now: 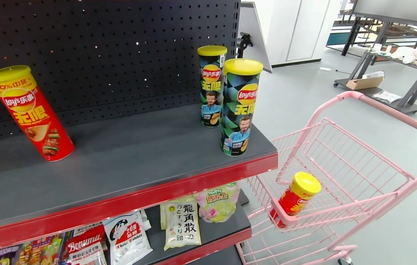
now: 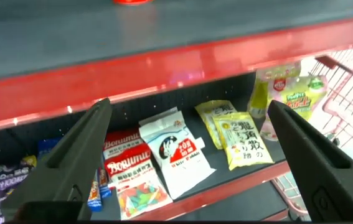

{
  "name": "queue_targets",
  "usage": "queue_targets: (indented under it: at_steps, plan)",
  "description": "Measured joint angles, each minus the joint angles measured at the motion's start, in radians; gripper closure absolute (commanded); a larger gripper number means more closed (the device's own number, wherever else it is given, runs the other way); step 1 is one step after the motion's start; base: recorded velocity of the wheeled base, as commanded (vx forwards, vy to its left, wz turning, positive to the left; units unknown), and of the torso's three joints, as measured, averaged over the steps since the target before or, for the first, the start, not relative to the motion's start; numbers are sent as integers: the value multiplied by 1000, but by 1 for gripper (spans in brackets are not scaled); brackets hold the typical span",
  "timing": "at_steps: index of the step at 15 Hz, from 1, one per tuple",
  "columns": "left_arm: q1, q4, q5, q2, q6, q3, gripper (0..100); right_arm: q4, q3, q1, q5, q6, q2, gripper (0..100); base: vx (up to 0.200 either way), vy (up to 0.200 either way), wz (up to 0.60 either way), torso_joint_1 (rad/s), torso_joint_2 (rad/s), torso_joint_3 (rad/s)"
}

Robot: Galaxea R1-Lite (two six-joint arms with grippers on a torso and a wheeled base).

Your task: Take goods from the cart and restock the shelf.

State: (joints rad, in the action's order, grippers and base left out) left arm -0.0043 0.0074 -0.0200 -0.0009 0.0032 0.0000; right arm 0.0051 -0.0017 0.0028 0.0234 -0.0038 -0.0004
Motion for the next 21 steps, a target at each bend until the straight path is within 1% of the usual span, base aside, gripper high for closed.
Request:
queue_targets:
  at_steps: [5,8,10,11,13,15,16,17,19,21]
  plan:
    - [0,1,0,0,0,0,0,0,1,0,2,2,0,0,0,0,0,-175,500,328]
    - [0,0,0,0,0,0,0,1,-1,0,10,-2,2,0,0,0,0,-43,113,85]
    - [0,0,0,0,0,0,0,3,-3,3,35,-9,6,0,0,0,0,0,0,0]
    - [0,0,0,0,1,0,0,3,-17,6,49,-9,14,0,0,0,0,0,0,0]
    - [0,0,0,0,0,0,0,1,-89,13,64,30,71,0,0,0,0,0,0,0]
    - [0,0,0,0,0,0,0,-12,-189,32,96,64,233,0,0,0,0,0,0,0]
    - [0,0,0,0,0,0,0,-49,-221,46,107,80,338,0,0,0,0,0,0,0]
    - [0,0,0,0,0,0,0,-122,-246,62,117,96,459,0,0,0,0,0,0,0]
    - [0,0,0,0,1,0,0,-333,-260,92,145,128,725,0,0,0,0,0,0,0]
    - [0,0,0,0,1,0,0,-563,-238,111,183,147,976,0,0,0,0,0,0,0]
